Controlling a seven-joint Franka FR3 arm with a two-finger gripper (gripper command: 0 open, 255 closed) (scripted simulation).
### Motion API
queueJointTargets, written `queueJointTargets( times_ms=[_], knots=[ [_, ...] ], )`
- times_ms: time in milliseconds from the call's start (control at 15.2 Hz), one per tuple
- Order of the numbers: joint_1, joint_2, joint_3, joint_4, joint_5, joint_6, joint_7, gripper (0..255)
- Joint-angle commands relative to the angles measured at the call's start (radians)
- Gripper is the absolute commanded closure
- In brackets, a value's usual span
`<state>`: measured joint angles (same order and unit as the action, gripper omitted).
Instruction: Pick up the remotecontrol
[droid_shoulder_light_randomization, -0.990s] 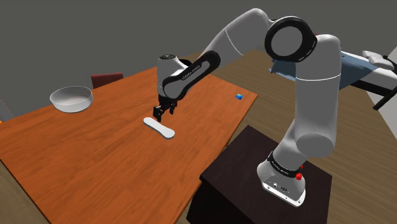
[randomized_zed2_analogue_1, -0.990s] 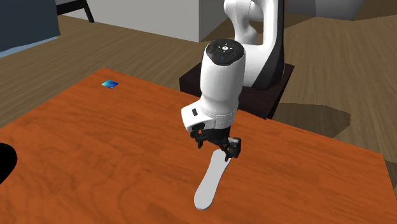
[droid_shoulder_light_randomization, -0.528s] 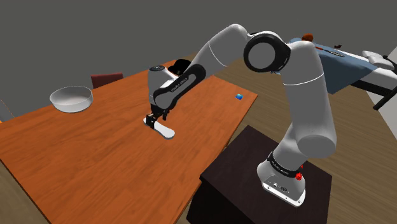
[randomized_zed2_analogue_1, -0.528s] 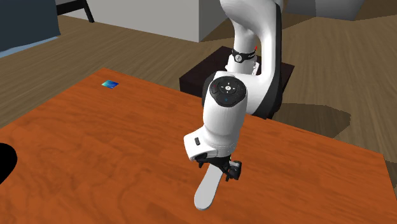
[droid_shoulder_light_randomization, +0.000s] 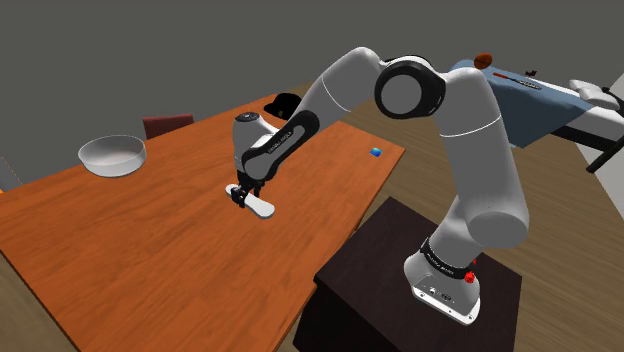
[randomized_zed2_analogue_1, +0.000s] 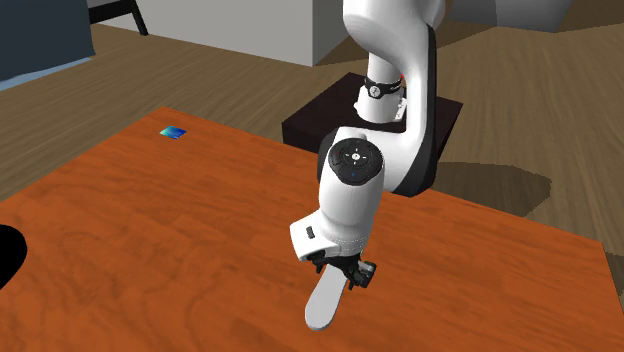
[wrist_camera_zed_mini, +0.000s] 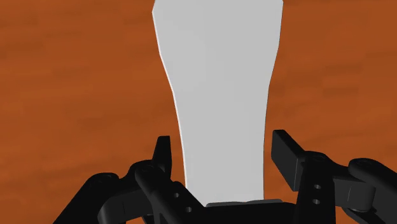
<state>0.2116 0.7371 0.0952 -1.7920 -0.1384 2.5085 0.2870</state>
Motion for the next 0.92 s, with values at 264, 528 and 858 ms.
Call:
queueJointTargets(
  times_ms=[264, 528, 858],
  knots=[
    [0.0, 0.001, 0.0, 0.0, 0.0, 0.001, 0.0, 255],
    [-0.001, -0.01, 0.001, -0.004, 0.001, -0.006, -0.001, 255],
    [-0.006, -0.064, 0.008, -0.018, 0.008, -0.046, -0.006, 255]
  ],
)
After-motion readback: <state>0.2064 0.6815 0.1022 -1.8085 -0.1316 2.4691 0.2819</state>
